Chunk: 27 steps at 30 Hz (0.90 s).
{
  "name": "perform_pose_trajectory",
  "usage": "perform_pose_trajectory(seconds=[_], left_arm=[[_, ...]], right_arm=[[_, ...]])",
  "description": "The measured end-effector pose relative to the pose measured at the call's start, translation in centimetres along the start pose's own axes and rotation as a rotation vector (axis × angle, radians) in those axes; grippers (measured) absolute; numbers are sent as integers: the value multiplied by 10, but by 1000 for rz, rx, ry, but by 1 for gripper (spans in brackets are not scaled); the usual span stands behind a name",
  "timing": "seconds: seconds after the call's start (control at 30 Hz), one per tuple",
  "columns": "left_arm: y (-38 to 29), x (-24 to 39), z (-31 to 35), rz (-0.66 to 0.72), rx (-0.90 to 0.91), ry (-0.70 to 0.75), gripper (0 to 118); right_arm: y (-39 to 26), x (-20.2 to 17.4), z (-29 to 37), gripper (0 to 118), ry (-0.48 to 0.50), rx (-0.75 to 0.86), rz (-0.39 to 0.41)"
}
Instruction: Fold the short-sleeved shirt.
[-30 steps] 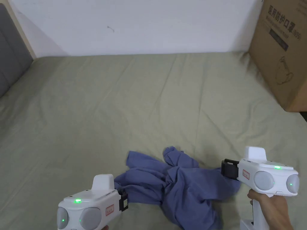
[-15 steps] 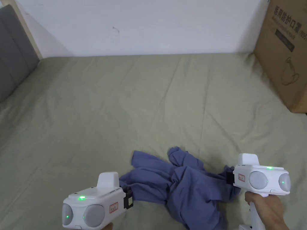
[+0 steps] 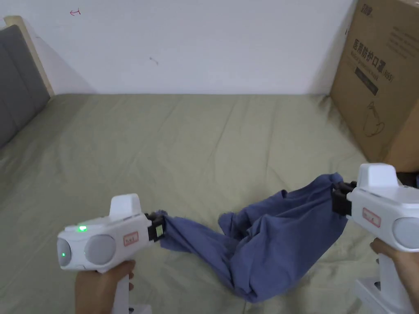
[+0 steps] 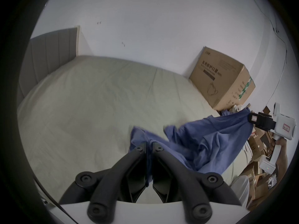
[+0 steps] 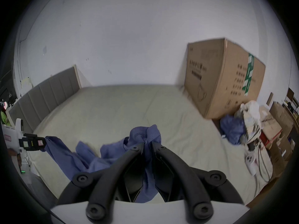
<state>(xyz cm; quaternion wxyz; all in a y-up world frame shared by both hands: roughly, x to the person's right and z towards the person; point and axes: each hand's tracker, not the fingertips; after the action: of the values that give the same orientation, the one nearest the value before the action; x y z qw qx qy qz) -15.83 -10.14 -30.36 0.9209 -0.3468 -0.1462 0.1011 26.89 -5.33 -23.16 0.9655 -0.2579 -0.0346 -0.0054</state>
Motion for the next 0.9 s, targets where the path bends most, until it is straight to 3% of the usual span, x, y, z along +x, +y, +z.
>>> perform_pose_trajectory(seconds=[0.33, 0.53, 0.9], left_arm=[[128, -13, 27, -38, 194, 70, 4], [194, -6, 34, -15, 266, 73, 4], [285, 12, 18, -127, 340, 172, 4]], right_arm=[[93, 14, 8, 7, -39, 165, 31], [141, 16, -14, 7, -41, 219, -16], [216, 10, -43, 8, -77, 317, -36]])
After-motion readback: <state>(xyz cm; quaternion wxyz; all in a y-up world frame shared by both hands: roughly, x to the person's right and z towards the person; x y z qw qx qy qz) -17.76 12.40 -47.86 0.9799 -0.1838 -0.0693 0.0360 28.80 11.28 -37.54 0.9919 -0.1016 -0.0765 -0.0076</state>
